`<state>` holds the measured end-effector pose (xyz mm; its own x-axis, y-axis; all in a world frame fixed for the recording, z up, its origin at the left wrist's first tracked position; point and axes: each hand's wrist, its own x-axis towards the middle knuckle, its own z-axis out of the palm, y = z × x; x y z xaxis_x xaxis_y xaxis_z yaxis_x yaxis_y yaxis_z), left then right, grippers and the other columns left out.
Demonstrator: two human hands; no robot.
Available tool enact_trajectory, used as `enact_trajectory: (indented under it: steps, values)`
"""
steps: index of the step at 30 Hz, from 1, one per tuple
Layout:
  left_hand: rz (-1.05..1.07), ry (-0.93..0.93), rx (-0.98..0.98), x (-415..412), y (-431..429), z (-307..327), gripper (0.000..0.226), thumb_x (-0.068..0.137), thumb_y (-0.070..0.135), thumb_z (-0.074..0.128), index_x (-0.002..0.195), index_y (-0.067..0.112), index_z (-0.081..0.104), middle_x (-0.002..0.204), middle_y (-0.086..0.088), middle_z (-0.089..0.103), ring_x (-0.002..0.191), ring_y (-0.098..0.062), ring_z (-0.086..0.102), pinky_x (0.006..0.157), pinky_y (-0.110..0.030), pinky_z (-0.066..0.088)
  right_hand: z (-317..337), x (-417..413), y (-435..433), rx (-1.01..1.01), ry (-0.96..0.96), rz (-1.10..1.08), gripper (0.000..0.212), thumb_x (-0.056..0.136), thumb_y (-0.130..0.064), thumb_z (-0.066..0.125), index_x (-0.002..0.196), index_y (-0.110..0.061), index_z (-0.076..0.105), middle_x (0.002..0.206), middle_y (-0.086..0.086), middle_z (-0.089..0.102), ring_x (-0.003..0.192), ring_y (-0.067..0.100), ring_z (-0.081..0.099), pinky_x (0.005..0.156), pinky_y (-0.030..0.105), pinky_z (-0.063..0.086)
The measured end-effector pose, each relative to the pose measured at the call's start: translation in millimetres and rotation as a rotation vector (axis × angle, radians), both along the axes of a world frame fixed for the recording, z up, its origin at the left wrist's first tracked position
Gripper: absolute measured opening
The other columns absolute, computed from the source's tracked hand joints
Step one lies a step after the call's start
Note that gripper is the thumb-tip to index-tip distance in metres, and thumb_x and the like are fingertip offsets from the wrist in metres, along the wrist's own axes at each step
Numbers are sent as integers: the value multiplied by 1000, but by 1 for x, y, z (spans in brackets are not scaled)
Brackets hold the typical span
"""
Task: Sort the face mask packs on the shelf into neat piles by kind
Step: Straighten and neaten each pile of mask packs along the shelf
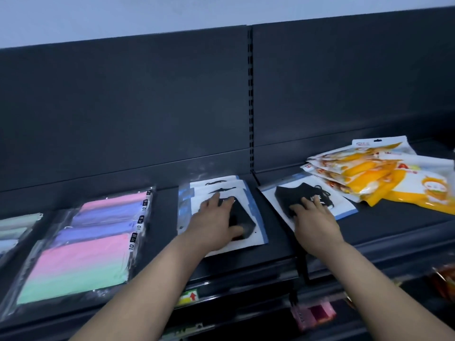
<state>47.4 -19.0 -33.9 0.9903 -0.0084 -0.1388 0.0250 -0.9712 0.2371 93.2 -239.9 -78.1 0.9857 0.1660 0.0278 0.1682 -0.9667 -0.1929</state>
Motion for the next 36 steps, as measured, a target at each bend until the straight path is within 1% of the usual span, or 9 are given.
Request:
enact_trajectory:
  steps: [4,6,8,12,16,21,26,31,36]
  values:
    - [-6,-19,-305,16,-66,4,55,97,33,50,147,17,34,140,-10,50,125,-23,49,100,-28,41,3,9,-45,4,44,-7,58,91,-6,38,147,-22,30,156,0,23,146,23,18,116,40,23]
    - [40,1,-377,24,-95,1,47,99,27,48,142,11,39,134,-11,53,115,-21,52,90,-24,41,3,9,-62,7,63,15,53,93,-10,40,144,-21,34,150,0,33,135,22,38,97,35,41]
    - [140,-4,-446,34,-119,-2,43,99,22,47,139,8,39,129,-13,55,110,-22,52,82,-21,39,1,9,-77,32,49,48,36,97,-20,39,133,-19,45,135,2,47,116,22,52,74,31,42]
    - [449,-41,-723,55,-147,-9,32,92,17,52,122,9,43,105,-8,56,88,-22,54,66,-25,40,2,12,-94,110,-2,109,23,98,-31,42,108,-15,55,112,4,53,95,24,57,64,30,38]
    - [740,-141,-1126,67,-153,-12,30,82,8,63,108,1,52,97,-19,66,78,-27,62,67,-31,49,8,13,-102,181,-11,172,37,95,-43,47,120,-15,50,120,6,50,102,24,57,71,32,43]
    - [833,-276,-1263,62,-156,-2,9,84,0,58,91,5,59,80,-16,64,70,-26,59,67,-36,49,23,8,-82,191,32,272,92,83,-68,46,151,-14,15,152,7,29,136,23,35,104,39,40]
    - [880,-366,-1348,29,-141,13,20,80,-9,58,84,10,56,63,-6,54,49,-17,48,56,-28,48,22,16,-48,2,-81,369,86,86,-19,52,151,-10,-3,155,14,19,140,31,25,103,41,40]
    - [978,-374,-1508,-9,-95,19,20,82,-9,57,93,7,54,70,-11,60,56,-21,58,52,-26,56,24,3,-14,94,-37,464,88,89,-24,48,150,-23,-16,159,6,-11,147,33,-7,117,52,13]
    - [1077,-330,-1449,-42,-46,18,29,84,-14,53,98,11,45,77,-15,60,59,-25,61,46,-26,54,27,-18,20,94,-16,654,76,89,-18,45,152,-29,5,160,-2,-1,148,26,-3,119,47,14]
